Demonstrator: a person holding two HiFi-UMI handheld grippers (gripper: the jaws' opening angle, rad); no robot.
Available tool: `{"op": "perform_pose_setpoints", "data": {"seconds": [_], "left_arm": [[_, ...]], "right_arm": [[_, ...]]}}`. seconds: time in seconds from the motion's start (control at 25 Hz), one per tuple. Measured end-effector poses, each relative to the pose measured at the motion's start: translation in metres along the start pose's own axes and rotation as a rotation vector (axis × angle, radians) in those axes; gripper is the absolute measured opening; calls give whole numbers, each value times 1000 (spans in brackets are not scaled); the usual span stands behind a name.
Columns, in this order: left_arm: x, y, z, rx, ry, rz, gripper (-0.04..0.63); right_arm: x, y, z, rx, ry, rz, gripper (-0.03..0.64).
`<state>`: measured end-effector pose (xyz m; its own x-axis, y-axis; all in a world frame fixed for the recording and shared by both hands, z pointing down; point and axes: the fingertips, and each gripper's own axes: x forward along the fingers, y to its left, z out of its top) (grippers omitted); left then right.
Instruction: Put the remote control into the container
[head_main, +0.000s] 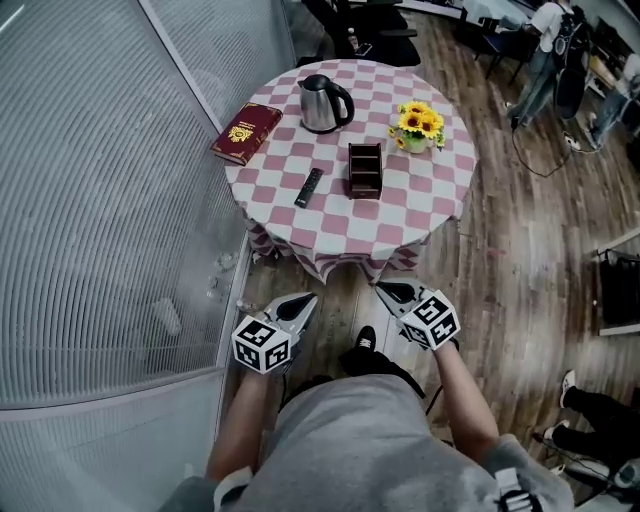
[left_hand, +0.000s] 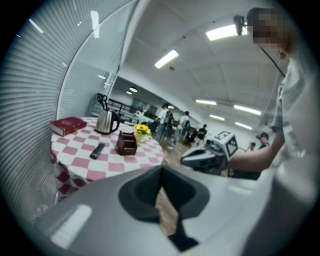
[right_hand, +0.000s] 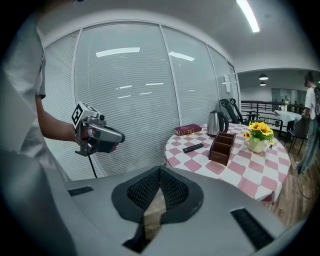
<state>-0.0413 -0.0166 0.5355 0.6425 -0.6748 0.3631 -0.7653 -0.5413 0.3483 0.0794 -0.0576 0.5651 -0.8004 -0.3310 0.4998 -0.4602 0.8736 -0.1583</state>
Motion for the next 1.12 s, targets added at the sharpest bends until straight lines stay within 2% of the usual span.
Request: {"op": "perform_pose_setpoints", "data": {"seconds": [0.28,0.68,1.12], "left_arm": [[42,2,21,-17,-24,33,0],[73,22,28,-44,-17,43,0],[93,84,45,-55,5,40,0]], "right_arm": [[-3,-50,2,-9,21,43,17],[11,-77,12,-24,37,70,17],[48,-103,29,-13,84,51,17]]}}
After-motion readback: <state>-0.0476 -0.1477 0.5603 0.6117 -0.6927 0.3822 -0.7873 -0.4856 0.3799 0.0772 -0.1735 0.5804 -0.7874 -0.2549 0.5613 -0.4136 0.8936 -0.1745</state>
